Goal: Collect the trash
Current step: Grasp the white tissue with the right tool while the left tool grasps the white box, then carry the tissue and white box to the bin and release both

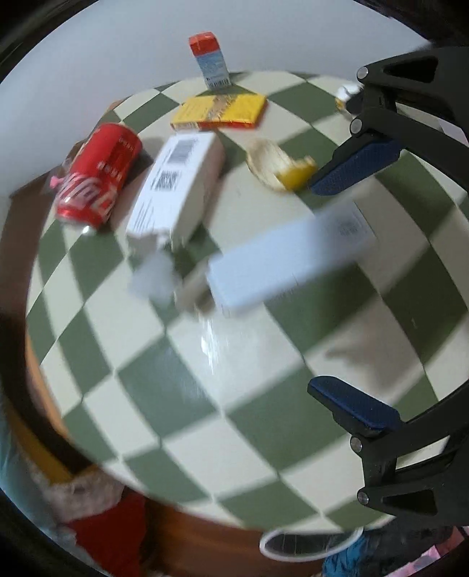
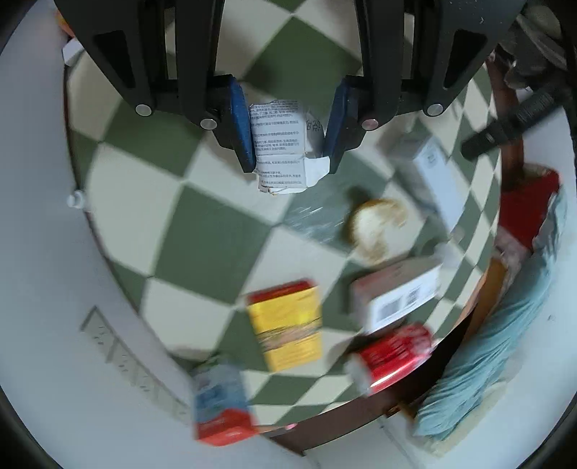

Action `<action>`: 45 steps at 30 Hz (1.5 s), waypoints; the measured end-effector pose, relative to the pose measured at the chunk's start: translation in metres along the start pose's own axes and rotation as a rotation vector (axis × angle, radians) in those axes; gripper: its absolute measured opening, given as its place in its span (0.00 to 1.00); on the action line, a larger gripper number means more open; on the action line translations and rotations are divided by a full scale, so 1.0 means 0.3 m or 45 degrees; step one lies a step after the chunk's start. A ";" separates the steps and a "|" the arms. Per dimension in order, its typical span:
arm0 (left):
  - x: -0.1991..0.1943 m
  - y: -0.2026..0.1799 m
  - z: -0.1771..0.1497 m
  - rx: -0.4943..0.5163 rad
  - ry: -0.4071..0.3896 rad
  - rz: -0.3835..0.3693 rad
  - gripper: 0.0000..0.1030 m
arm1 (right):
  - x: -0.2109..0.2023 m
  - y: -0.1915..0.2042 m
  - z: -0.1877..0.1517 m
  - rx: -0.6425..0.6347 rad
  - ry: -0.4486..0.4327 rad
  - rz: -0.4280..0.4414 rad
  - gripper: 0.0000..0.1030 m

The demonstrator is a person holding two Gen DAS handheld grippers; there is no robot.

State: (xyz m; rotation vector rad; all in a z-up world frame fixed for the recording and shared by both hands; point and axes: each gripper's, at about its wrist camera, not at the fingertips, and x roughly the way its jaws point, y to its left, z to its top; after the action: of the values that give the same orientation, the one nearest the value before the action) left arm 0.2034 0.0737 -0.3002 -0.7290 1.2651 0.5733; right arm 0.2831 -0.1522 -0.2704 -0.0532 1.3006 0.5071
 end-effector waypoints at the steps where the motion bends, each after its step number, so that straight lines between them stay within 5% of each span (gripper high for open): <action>1: 0.018 -0.015 0.012 0.001 0.009 0.003 0.93 | -0.003 -0.026 0.011 0.023 0.001 -0.012 0.39; 4: 0.070 -0.038 0.047 0.038 0.018 0.056 0.51 | 0.001 -0.069 0.041 0.046 0.007 -0.047 0.39; 8: 0.066 -0.046 0.026 0.162 -0.023 0.109 0.33 | 0.022 -0.078 0.052 0.008 0.060 -0.054 0.42; 13: 0.049 -0.065 -0.035 0.384 -0.058 0.205 0.32 | 0.021 -0.083 0.042 0.005 0.116 -0.016 0.69; 20: 0.073 -0.056 -0.019 0.325 -0.078 0.198 0.30 | 0.005 -0.111 0.034 0.061 0.064 0.044 0.69; 21: 0.071 -0.060 -0.016 0.328 -0.086 0.206 0.30 | 0.013 -0.105 0.031 0.050 0.062 0.040 0.67; 23: 0.062 -0.065 -0.029 0.340 -0.107 0.217 0.30 | 0.028 -0.087 0.027 0.012 0.051 0.021 0.46; 27: 0.000 -0.049 -0.078 0.364 -0.158 0.236 0.29 | 0.030 -0.048 0.017 -0.062 0.013 -0.020 0.37; 38: -0.295 0.055 -0.122 0.340 -0.374 0.203 0.29 | -0.088 0.055 -0.013 -0.146 -0.057 0.025 0.34; 45: -0.515 0.233 -0.099 0.266 -0.530 0.193 0.29 | -0.226 0.201 -0.021 -0.213 -0.128 0.123 0.34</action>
State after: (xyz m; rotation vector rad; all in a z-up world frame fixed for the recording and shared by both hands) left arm 0.0992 0.0980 -0.1654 -0.3178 0.9761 0.6651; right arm 0.2424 -0.1228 -0.1948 -0.1027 1.1643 0.6923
